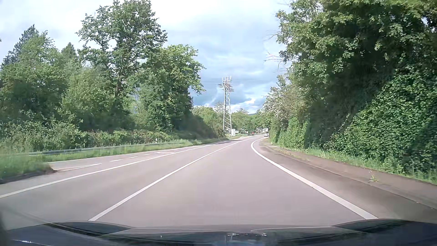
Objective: Follow the waypoints while adhering to traffic rules and regulations
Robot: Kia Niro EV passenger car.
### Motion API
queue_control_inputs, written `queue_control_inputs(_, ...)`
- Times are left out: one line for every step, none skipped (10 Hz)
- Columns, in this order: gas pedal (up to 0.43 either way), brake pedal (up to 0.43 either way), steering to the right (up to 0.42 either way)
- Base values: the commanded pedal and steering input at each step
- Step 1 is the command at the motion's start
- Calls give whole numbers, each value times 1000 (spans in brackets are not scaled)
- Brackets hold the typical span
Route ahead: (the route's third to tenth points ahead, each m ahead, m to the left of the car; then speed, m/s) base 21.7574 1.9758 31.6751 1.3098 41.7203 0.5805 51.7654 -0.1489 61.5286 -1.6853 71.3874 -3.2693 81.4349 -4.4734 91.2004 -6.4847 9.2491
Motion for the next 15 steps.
queue_control_inputs(189,0,-7)
queue_control_inputs(189,0,-5)
queue_control_inputs(189,0,-3)
queue_control_inputs(189,0,0)
queue_control_inputs(189,0,1)
queue_control_inputs(189,0,2)
queue_control_inputs(189,0,4)
queue_control_inputs(189,0,5)
queue_control_inputs(189,0,6)
queue_control_inputs(189,0,7)
queue_control_inputs(177,0,8)
queue_control_inputs(177,0,10)
queue_control_inputs(177,0,12)
queue_control_inputs(169,0,13)
queue_control_inputs(169,0,15)
